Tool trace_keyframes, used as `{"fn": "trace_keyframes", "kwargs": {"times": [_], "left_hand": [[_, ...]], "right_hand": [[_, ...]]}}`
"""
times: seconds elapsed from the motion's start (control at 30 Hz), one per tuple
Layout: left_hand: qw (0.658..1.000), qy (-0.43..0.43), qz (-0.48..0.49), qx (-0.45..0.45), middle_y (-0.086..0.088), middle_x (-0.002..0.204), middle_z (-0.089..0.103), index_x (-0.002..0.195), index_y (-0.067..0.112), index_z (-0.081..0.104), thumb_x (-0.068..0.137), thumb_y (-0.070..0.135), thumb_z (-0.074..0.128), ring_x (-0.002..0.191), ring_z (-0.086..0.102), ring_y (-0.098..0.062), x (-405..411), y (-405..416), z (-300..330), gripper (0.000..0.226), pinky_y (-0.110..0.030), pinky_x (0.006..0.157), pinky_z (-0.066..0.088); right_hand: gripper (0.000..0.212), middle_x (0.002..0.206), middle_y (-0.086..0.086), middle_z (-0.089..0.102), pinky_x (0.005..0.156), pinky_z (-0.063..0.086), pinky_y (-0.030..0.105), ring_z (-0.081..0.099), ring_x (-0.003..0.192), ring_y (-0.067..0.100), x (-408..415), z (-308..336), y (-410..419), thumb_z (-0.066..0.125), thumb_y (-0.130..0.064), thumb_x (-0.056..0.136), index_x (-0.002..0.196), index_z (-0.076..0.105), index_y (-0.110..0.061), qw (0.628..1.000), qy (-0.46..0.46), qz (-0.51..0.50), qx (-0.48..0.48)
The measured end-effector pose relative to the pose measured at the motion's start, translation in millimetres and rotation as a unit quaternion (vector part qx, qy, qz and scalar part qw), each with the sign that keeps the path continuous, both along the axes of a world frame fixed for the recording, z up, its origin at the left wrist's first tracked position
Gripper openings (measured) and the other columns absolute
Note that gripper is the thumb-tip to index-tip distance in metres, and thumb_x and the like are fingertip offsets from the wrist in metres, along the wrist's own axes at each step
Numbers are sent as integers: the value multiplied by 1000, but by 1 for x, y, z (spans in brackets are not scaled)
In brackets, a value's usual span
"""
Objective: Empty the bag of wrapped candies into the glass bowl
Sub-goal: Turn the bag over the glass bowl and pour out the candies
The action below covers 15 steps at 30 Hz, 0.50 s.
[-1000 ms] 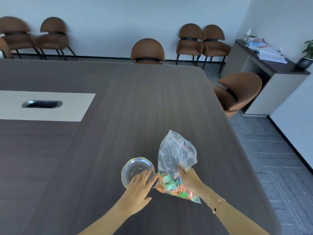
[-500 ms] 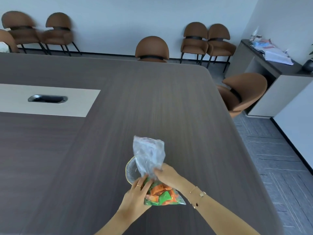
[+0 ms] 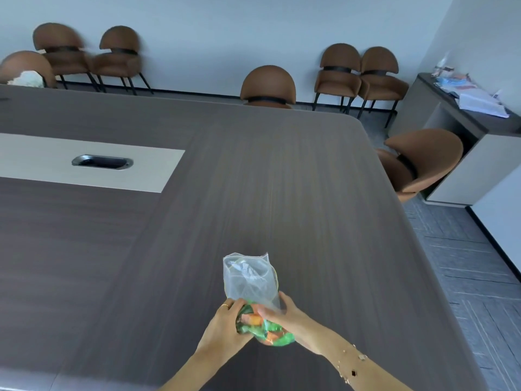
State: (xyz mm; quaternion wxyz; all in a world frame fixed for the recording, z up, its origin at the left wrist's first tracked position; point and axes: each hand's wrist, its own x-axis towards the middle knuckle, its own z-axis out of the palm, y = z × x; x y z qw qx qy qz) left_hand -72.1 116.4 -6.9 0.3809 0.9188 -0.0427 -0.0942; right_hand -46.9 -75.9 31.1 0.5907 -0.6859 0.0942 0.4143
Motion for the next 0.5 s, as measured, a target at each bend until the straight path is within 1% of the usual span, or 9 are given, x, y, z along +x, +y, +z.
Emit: {"fn": "trace_keyframes", "kwargs": {"times": [0.03,0.1,0.17,0.23,0.27,0.3,0.37,0.43,0.5], "left_hand": [[1000,6,7,-10,14,95,54,98,37,55,70,38,65,82,60,-5,1,0,2,30,-25,69,56],[1000,18,-8,-11,13,94,54,97,37,55,70,38,65,81,61,-6,5,1,7,30,-25,70,56],[999,34,-35,-1,9,97,55,100,36,54,70,35,66,83,60,-7,10,4,11,32,-25,73,55],[998,47,-44,-12,7,96,56,97,37,54,70,35,67,84,59,-8,13,7,15,30,-23,74,52],[998,51,-44,-20,6,95,57,94,38,54,69,36,68,84,59,-8,15,9,16,29,-22,74,51],[997,54,-46,-25,5,94,58,92,39,54,69,37,68,84,59,-8,16,10,18,28,-21,74,51],[996,67,-56,-24,5,94,59,91,40,54,69,38,68,85,60,-8,19,12,20,26,-22,74,51],[995,79,-62,-18,5,93,59,92,37,56,68,36,66,83,61,-8,21,13,21,26,-26,75,54],[994,85,-62,-12,5,91,60,90,34,56,66,35,63,82,62,-9,24,13,25,25,-30,76,56]], "right_hand": [[99,130,-8,55,108,44,35,59,117,9,-2,3,0,85,-49,61,138,23,-32,1000,-10,11,17],[107,130,-11,54,105,46,31,58,117,6,-5,6,1,86,-41,63,143,16,-32,998,-34,59,10],[117,132,-15,50,100,48,23,56,118,4,-6,4,3,84,-29,67,147,-2,-35,990,-63,118,-38],[130,139,-14,40,102,46,27,48,126,8,-9,-1,4,84,-28,64,145,-17,-38,976,-121,156,-95],[133,143,-12,33,103,45,30,43,129,10,-10,-4,5,85,-30,61,144,-19,-40,968,-153,158,-120],[131,145,-10,26,103,44,28,39,130,11,-9,-4,4,84,-30,62,145,-18,-40,961,-178,154,-143],[113,143,-5,22,101,39,21,38,129,13,-9,3,5,77,-27,73,149,-5,-34,947,-218,157,-177],[90,144,1,31,103,38,22,41,128,15,-7,6,5,71,-28,78,148,15,-29,927,-252,176,-214],[71,136,3,44,101,41,25,46,119,14,-4,7,6,66,-28,80,141,31,-26,918,-262,184,-235]]}}
